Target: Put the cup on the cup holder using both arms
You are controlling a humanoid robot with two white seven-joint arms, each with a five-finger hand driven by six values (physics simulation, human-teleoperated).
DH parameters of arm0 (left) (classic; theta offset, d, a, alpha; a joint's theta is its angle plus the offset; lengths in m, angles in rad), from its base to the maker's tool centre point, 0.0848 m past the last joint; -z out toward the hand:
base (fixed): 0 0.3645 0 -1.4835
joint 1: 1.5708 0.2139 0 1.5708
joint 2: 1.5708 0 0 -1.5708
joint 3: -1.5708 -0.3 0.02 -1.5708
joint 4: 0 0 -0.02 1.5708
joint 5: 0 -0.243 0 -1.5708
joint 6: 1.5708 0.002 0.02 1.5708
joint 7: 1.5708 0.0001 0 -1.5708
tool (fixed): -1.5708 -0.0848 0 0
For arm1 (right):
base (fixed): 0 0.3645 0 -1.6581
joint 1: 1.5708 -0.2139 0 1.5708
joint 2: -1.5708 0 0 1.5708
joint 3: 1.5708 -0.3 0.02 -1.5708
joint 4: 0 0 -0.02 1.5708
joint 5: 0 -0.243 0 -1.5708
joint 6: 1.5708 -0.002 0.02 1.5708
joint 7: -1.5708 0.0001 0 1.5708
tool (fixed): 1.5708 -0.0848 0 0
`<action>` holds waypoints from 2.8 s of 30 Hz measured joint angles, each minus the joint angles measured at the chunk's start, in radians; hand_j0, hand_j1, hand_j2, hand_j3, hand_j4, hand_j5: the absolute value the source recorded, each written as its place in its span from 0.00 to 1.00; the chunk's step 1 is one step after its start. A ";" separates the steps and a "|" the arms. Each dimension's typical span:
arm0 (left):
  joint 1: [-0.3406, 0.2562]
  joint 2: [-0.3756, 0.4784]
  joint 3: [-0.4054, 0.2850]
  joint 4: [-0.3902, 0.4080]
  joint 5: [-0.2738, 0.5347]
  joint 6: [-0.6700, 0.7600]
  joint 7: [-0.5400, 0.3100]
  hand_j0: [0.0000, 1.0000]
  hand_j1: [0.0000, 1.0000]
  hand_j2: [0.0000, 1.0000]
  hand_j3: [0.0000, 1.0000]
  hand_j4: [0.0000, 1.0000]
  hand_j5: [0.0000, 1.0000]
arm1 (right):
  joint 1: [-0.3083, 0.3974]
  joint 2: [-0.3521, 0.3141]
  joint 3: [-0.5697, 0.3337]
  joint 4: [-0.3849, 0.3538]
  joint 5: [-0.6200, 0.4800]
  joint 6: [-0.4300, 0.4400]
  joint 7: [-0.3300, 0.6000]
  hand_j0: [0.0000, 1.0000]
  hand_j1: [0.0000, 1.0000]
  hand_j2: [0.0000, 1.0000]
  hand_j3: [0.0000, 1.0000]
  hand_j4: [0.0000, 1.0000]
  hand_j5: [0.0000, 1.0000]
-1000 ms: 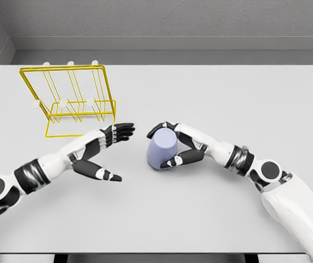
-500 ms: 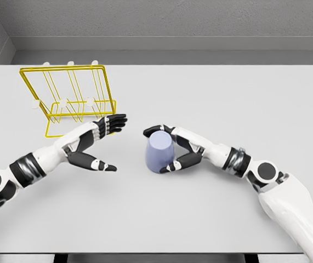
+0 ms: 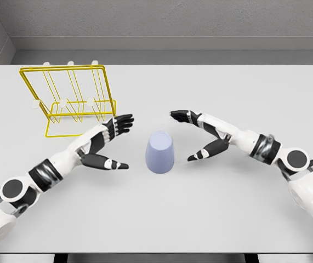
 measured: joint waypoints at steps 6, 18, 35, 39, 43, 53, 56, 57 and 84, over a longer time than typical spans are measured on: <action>0.000 -0.081 0.009 0.038 -0.060 0.002 0.000 1.00 1.00 1.00 1.00 1.00 1.00 | -0.111 -0.241 -0.018 -0.003 0.005 -0.101 0.000 1.00 1.00 1.00 1.00 1.00 1.00; 0.018 -0.130 0.034 0.085 -0.070 0.055 -0.004 1.00 1.00 1.00 1.00 1.00 1.00 | -0.190 -0.410 -0.014 -0.026 0.265 -0.174 0.000 1.00 1.00 1.00 1.00 1.00 1.00; 0.015 -0.187 0.024 0.083 -0.111 0.050 -0.011 1.00 1.00 1.00 1.00 1.00 1.00 | -0.292 -0.419 0.108 -0.110 0.295 -0.173 0.000 1.00 1.00 1.00 1.00 1.00 1.00; 0.017 -0.199 0.023 0.083 -0.119 0.050 -0.011 1.00 1.00 1.00 1.00 1.00 1.00 | -0.295 -0.418 0.111 -0.108 0.295 -0.169 0.000 1.00 1.00 1.00 1.00 1.00 1.00; 0.014 -0.203 0.024 0.086 -0.122 0.050 -0.011 1.00 1.00 1.00 1.00 1.00 1.00 | -0.308 -0.418 0.112 -0.108 0.295 -0.167 0.000 1.00 1.00 1.00 1.00 1.00 1.00; 0.011 -0.227 0.024 0.100 -0.137 0.052 -0.011 1.00 1.00 1.00 1.00 1.00 1.00 | -0.331 -0.392 0.118 -0.109 0.296 -0.172 0.000 1.00 1.00 1.00 1.00 1.00 1.00; 0.011 -0.238 0.023 0.103 -0.144 0.052 -0.011 1.00 1.00 1.00 1.00 1.00 1.00 | -0.331 -0.390 0.118 -0.109 0.296 -0.172 0.000 1.00 1.00 1.00 1.00 1.00 1.00; 0.011 -0.242 0.023 0.104 -0.145 0.052 -0.011 1.00 1.00 1.00 1.00 1.00 1.00 | -0.330 -0.389 0.118 -0.108 0.296 -0.172 0.000 1.00 1.00 1.00 1.00 1.00 1.00; 0.018 -0.256 0.023 0.096 -0.168 0.043 -0.009 0.45 0.45 0.45 0.45 0.45 0.45 | -0.330 -0.395 0.116 -0.076 0.295 -0.173 0.000 1.00 1.00 1.00 1.00 1.00 1.00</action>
